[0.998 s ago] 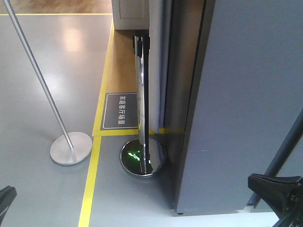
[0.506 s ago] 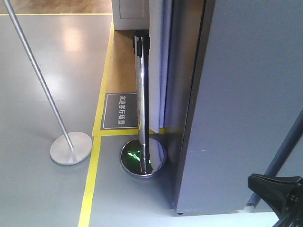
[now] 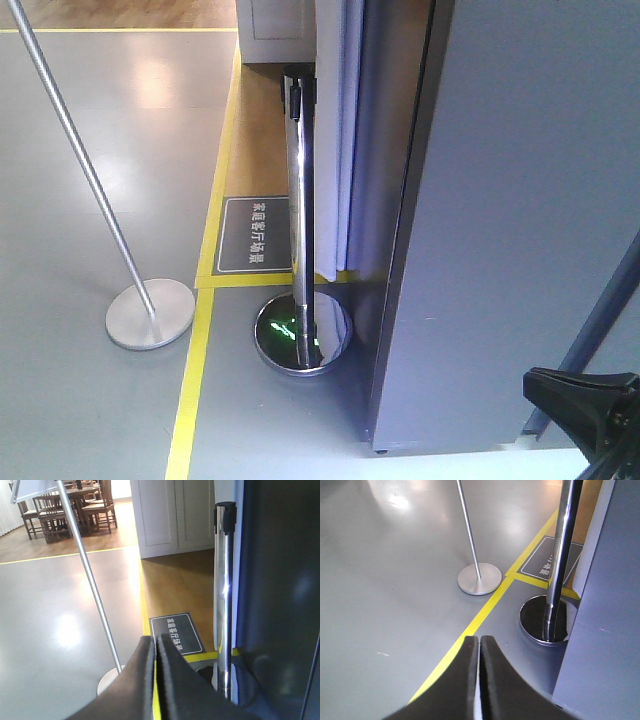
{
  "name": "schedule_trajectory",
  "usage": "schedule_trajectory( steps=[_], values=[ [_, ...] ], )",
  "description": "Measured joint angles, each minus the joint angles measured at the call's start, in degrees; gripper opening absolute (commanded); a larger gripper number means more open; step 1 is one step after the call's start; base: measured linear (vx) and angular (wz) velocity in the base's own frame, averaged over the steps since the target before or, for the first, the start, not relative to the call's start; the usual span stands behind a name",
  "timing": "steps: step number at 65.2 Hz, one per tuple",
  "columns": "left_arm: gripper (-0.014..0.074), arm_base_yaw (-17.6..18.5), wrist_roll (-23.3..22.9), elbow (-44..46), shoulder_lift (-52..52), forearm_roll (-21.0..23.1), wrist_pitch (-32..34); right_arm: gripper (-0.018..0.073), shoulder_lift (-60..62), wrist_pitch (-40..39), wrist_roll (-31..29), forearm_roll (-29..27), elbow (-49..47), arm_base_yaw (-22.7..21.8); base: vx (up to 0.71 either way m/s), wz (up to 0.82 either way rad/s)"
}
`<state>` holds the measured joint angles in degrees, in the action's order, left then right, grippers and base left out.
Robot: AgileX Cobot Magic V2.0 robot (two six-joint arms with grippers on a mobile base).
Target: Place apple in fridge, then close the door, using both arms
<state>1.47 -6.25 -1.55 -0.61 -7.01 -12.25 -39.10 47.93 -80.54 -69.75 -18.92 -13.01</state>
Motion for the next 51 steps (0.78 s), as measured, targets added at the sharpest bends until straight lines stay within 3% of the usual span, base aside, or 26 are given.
schedule_trajectory(
  steps=[51],
  values=[
    [-0.0008, 0.0, 0.0, 0.0, 0.0, 0.0, 0.0, -0.0002, 0.0, 0.28, 0.0, 0.0, 0.0, 0.0, 0.0, 0.0]
  ],
)
